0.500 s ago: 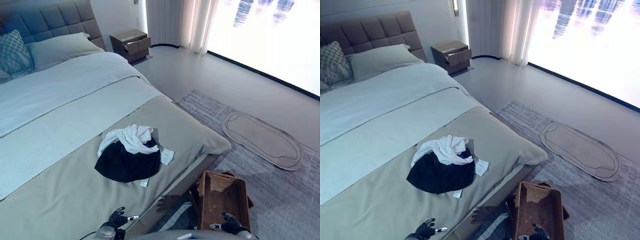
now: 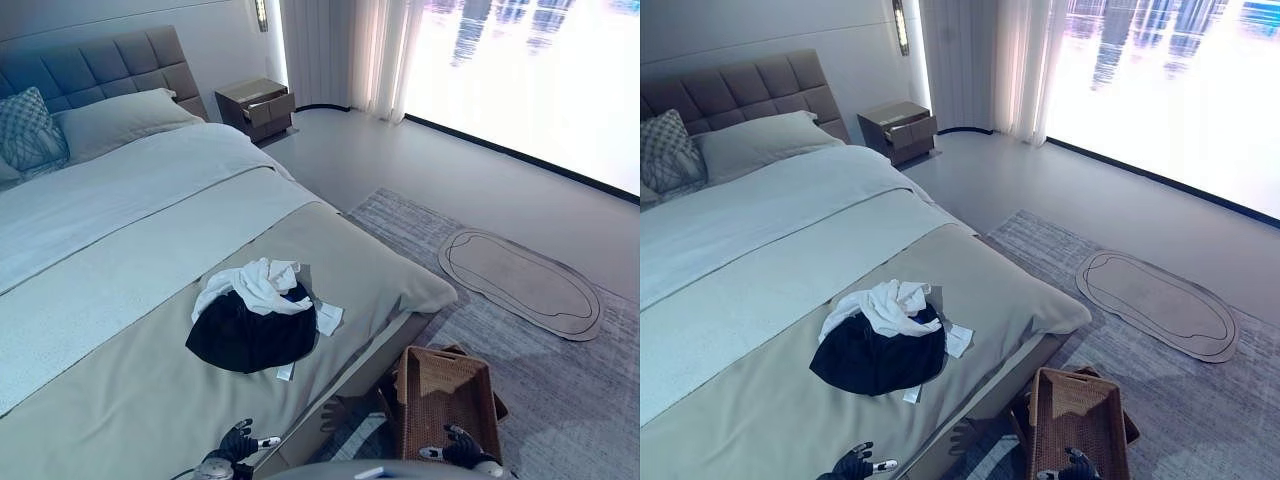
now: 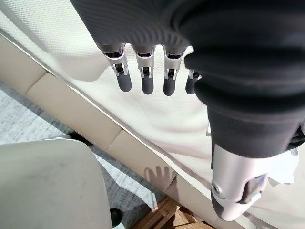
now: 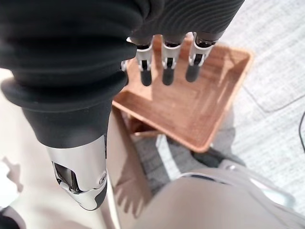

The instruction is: Pick up clothes into the bucket

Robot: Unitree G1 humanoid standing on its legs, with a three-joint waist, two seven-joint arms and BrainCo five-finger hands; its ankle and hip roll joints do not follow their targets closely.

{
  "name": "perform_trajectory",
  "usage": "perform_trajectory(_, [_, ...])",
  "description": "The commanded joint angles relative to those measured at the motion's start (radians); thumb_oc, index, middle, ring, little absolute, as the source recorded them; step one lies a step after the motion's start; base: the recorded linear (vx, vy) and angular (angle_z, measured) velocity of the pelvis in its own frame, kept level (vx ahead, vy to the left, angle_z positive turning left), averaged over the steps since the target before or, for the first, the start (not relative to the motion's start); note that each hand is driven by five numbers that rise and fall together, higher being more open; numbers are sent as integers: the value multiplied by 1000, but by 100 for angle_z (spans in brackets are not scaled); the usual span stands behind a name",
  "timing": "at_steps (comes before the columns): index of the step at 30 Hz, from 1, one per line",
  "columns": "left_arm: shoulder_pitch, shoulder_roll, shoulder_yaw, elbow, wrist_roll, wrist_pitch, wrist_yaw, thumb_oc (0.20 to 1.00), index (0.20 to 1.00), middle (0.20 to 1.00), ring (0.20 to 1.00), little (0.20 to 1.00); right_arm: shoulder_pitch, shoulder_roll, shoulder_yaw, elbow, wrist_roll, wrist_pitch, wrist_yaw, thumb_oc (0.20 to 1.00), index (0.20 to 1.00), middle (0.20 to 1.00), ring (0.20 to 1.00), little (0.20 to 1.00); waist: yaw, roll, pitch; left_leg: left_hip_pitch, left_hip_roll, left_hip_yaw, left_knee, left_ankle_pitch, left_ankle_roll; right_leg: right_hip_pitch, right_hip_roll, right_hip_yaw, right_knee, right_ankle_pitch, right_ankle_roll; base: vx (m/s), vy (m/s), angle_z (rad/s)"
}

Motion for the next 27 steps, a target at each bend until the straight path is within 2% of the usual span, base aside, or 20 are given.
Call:
perform_trajectory(1, [-52, -20, -13, 50, 58, -2, -3, 1000, 1000, 1000, 1000, 1000, -74, 20, 33, 12, -13, -4, 3, 1000, 1000, 1000, 1000, 1000, -16, -69, 31, 19, -68, 3, 29, -63, 16, 10, -40, 0, 7, -8, 47, 0, 0, 0])
perform_trajectory(5, [-82, -21, -92, 15, 148, -12, -6, 1000, 1000, 1000, 1000, 1000, -84, 19, 41, 8, -20, -2, -1, 1000, 1000, 1000, 1000, 1000, -27, -65, 36, 16, -70, 13, 27, -64, 17, 3, -41, 6, 7, -3, 49, -3, 9, -2])
perform_trajectory(9, [-143, -1, -225, -134, 258, -30, -10, 1000, 1000, 1000, 1000, 1000, -97, 5, 55, -7, -15, -10, -6, 1000, 1000, 1000, 1000, 1000, -41, -57, 54, 2, -72, 19, 28, -63, 17, -17, -44, 14, 7, 4, 52, -32, 23, -11])
perform_trajectory(14, [-220, 20, -264, -351, 136, -43, -19, 1000, 1000, 1000, 1000, 1000, -112, -14, 76, -24, -5, -5, -3, 1000, 1000, 1000, 1000, 1000, -54, -58, 90, -51, -78, 21, 51, -58, 19, -61, -50, 19, 10, 21, 55, -46, 22, -6])
perform_trajectory(15, [-220, 21, -264, -352, 136, -43, -19, 1000, 1000, 1000, 1000, 1000, -112, -14, 75, -24, -5, -5, -3, 1000, 1000, 1000, 1000, 1000, -53, -58, 90, -52, -78, 21, 51, -58, 19, -62, -50, 20, 11, 21, 55, -64, 27, -3])
perform_trajectory(17, [-280, 53, -299, -513, 86, -57, -30, 1000, 1000, 1000, 1000, 1000, -122, -21, 85, -47, 10, -6, -5, 1000, 1000, 1000, 1000, 1000, -65, -62, 111, -85, -79, 30, 61, -55, 21, -97, -52, 32, 12, 34, 58, -60, 19, -5])
perform_trajectory(22, [-392, 95, -320, -678, 21, -79, -28, 1000, 1000, 1000, 1000, 1000, -144, -32, 97, -73, 19, -9, -7, 1000, 1000, 1000, 1000, 1000, -79, -63, 139, -138, -84, 39, 62, -43, 22, -156, -57, 44, 16, 51, 64, -70, 23, -11])
perform_trajectory(23, [-455, 112, -321, -758, 1, -94, -11, 1000, 1000, 1000, 1000, 1000, -153, -32, 106, -85, 20, -9, -6, 1000, 1000, 1000, 1000, 1000, -83, -63, 153, -162, -88, 40, 62, -38, 24, -184, -59, 50, 19, 59, 66, -72, 25, -19])
perform_trajectory(25, [-477, 121, -316, -790, -6, -99, -3, 1000, 1000, 1000, 1000, 1000, -159, -32, 110, -87, 20, -9, -6, 1000, 1000, 1000, 1000, 1000, -84, -62, 158, -172, -91, 41, 63, -37, 25, -196, -61, 51, 20, 62, 67, -41, 17, -8])
perform_trajectory(27, [-554, 146, -285, -853, 2, -132, 59, 1000, 1000, 1000, 1000, 1000, -177, -29, 118, -97, 27, -13, -10, 1000, 1000, 1000, 1000, 1000, -88, -61, 183, -200, -97, 41, 69, -35, 28, -230, -67, 61, 33, 67, 68, -47, 23, -4])
